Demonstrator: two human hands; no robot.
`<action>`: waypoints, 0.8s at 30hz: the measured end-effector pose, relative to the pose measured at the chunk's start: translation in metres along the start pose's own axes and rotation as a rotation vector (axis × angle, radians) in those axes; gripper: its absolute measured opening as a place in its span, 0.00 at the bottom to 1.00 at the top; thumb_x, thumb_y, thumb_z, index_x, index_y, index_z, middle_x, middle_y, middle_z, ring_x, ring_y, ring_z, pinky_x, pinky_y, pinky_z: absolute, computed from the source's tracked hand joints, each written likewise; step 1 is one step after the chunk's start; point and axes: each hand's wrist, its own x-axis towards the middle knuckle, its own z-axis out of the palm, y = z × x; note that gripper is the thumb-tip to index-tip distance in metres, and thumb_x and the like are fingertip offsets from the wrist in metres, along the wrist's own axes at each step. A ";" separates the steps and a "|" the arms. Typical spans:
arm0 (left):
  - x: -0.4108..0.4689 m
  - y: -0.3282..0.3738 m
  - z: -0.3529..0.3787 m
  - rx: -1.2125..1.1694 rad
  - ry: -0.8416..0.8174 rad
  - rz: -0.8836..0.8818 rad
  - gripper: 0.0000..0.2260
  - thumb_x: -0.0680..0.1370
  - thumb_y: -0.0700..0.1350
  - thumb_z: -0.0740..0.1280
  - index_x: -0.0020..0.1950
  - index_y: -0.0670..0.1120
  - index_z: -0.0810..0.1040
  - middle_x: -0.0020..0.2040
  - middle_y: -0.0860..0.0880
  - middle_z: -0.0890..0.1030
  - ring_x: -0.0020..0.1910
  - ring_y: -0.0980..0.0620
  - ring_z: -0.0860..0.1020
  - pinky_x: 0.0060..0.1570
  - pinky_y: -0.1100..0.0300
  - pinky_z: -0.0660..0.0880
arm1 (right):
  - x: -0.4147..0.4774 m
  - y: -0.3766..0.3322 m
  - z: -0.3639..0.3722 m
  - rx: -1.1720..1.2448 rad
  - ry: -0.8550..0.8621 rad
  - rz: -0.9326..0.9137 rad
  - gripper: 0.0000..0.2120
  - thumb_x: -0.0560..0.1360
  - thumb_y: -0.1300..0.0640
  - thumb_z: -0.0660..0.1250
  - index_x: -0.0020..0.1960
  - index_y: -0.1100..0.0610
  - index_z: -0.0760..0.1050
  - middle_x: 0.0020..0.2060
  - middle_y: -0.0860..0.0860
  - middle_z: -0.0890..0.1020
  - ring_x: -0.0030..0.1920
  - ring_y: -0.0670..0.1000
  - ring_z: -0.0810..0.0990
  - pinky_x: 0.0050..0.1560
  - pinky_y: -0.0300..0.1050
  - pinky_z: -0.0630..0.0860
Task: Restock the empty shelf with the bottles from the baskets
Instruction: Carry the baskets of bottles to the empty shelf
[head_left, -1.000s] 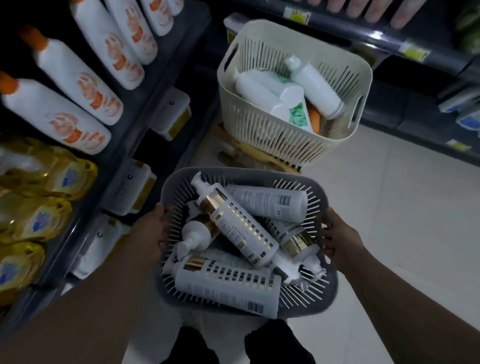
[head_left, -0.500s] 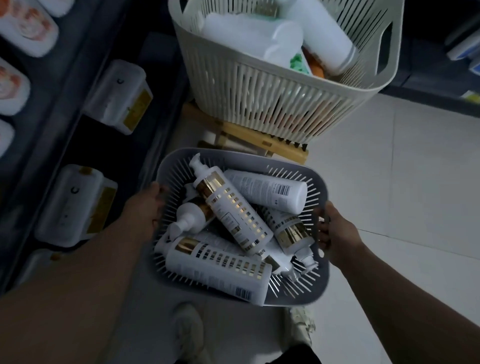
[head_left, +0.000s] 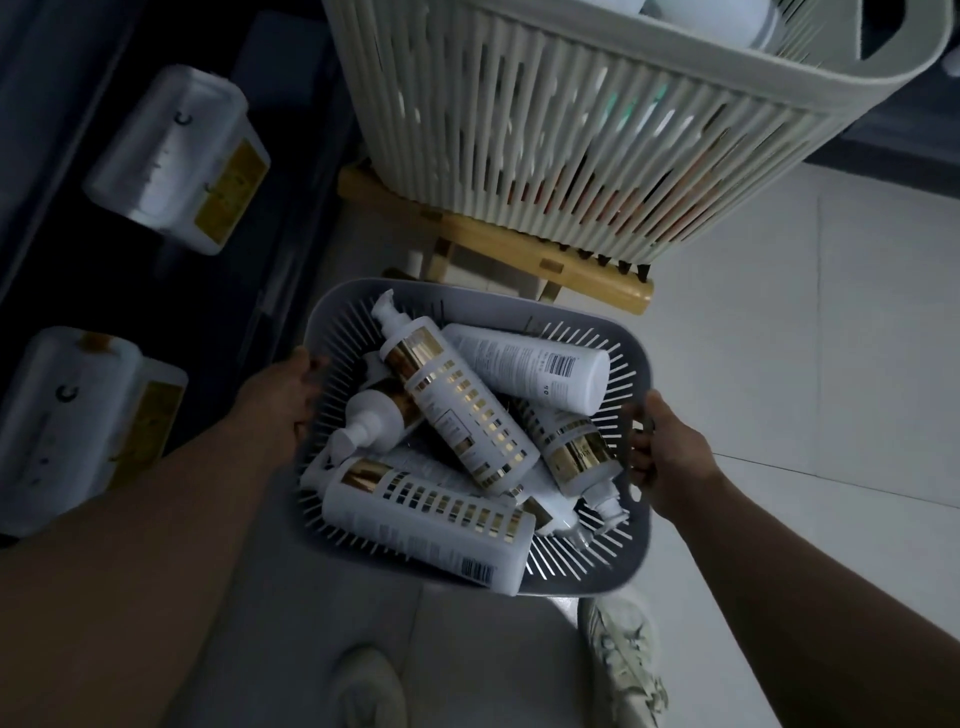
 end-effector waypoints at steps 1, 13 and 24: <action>0.003 0.001 0.001 0.006 -0.001 0.001 0.17 0.83 0.58 0.54 0.44 0.52 0.76 0.32 0.50 0.67 0.17 0.58 0.61 0.18 0.71 0.57 | 0.003 0.002 0.002 0.000 0.005 0.002 0.14 0.79 0.46 0.61 0.40 0.55 0.73 0.23 0.48 0.64 0.24 0.46 0.58 0.27 0.42 0.55; 0.030 -0.008 0.004 0.033 0.007 0.031 0.17 0.83 0.57 0.53 0.48 0.50 0.76 0.24 0.53 0.71 0.18 0.58 0.65 0.21 0.66 0.62 | 0.015 0.023 0.007 -0.019 -0.034 -0.037 0.16 0.80 0.46 0.59 0.41 0.56 0.73 0.23 0.48 0.65 0.24 0.46 0.60 0.28 0.42 0.57; 0.040 -0.016 0.000 0.110 0.005 0.002 0.17 0.83 0.56 0.54 0.54 0.47 0.78 0.32 0.49 0.70 0.22 0.56 0.68 0.22 0.67 0.65 | 0.023 0.031 0.012 -0.045 0.013 0.009 0.16 0.81 0.47 0.57 0.41 0.56 0.72 0.21 0.48 0.71 0.25 0.47 0.65 0.29 0.42 0.61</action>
